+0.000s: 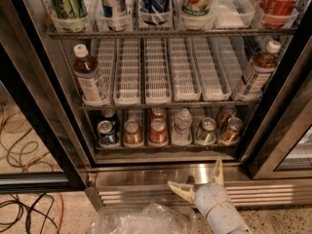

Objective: Pick orange can from bottom shelf of fridge

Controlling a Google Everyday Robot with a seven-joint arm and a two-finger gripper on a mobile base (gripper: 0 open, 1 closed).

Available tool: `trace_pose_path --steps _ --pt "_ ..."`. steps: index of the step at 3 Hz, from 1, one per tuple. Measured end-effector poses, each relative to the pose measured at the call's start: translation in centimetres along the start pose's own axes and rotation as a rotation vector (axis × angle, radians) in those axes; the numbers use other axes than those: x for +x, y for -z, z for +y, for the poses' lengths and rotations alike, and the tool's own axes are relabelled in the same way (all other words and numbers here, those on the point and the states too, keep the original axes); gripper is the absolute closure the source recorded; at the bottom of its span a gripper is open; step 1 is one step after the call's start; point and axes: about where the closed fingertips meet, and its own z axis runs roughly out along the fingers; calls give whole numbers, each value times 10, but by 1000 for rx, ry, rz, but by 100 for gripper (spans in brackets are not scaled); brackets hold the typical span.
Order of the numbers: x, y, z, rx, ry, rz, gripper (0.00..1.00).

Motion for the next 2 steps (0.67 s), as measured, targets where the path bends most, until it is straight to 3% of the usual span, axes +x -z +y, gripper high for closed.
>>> trace_pose_path --steps 1,2 --pt "5 -6 -8 50 -42 -31 0" --pt "15 -15 -43 214 -102 -115 0"
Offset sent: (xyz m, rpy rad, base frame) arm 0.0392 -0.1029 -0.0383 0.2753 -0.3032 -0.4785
